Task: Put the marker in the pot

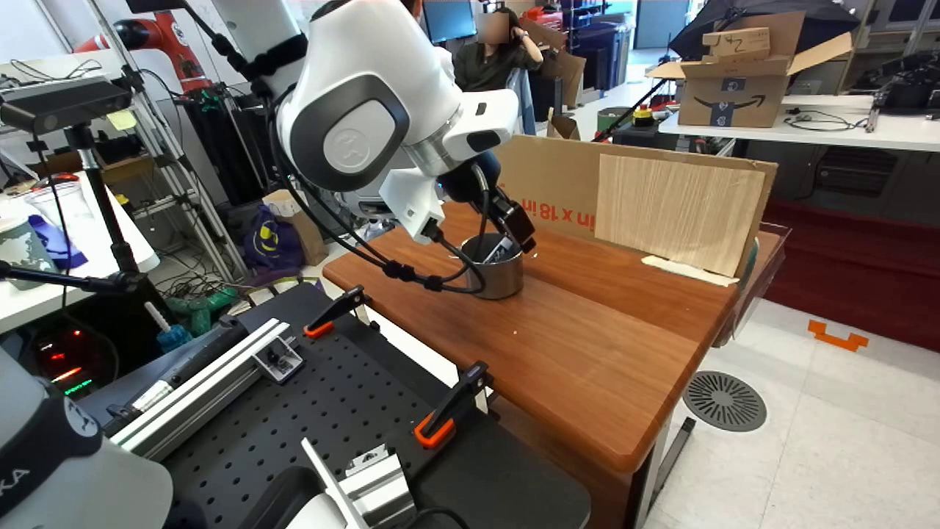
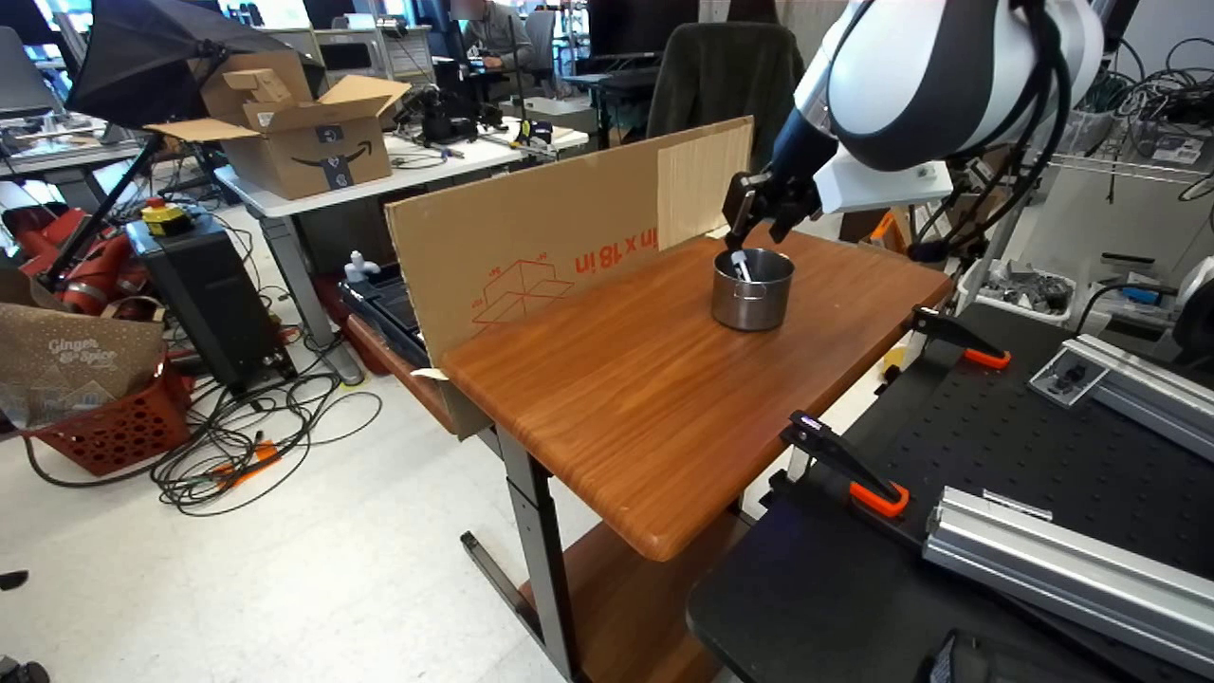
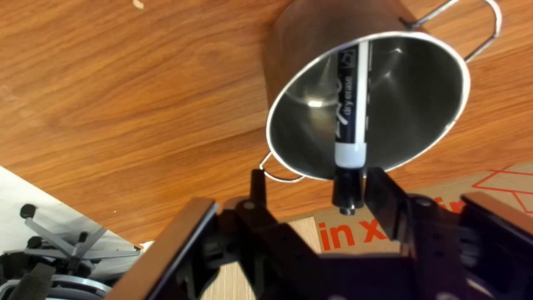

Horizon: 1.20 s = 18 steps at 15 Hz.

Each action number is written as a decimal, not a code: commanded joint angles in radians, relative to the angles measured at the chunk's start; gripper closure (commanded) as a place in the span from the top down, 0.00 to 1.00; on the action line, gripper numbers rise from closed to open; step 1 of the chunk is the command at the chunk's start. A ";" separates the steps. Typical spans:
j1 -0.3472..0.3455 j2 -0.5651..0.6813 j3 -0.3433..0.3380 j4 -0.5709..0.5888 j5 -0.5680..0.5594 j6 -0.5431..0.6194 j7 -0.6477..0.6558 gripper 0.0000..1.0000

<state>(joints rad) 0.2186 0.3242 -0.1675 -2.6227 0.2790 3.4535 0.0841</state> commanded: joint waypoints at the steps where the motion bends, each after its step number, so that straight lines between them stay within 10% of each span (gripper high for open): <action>1: 0.030 0.013 -0.021 0.011 0.031 0.000 -0.001 0.95; 18: 0.002 -0.114 0.003 0.003 0.000 -0.064 0.017 1.00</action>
<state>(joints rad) 0.2205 0.2107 -0.1649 -2.6196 0.2785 3.3898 0.1008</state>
